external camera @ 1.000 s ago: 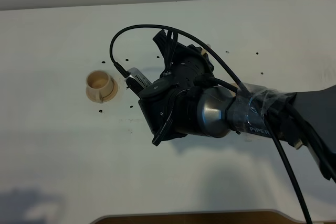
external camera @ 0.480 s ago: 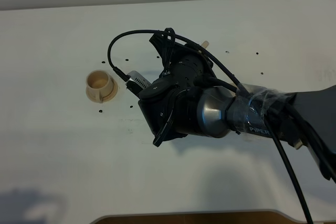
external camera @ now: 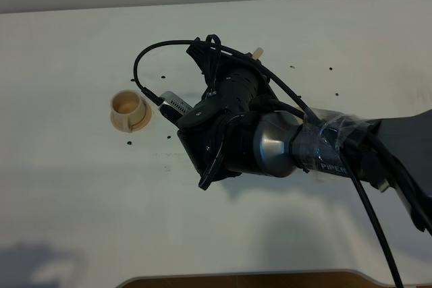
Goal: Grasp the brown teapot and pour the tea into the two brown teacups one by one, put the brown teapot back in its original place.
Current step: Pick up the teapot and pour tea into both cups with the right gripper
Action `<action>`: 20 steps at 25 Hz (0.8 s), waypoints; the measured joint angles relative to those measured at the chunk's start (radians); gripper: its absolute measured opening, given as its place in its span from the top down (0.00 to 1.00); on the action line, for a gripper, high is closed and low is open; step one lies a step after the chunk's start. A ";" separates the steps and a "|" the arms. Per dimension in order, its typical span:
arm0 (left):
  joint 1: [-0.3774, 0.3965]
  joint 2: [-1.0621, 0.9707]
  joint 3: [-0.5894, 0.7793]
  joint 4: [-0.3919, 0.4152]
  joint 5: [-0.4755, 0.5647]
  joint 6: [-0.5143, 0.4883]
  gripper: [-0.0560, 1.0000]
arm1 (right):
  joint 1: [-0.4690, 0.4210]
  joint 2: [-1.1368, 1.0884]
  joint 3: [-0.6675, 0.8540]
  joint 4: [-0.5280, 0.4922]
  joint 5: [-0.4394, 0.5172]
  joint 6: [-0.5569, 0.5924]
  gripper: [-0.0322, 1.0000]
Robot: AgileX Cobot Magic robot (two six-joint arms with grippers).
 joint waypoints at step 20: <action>0.000 0.000 0.000 0.000 0.000 0.000 0.53 | -0.001 0.000 0.000 0.163 0.026 0.272 0.85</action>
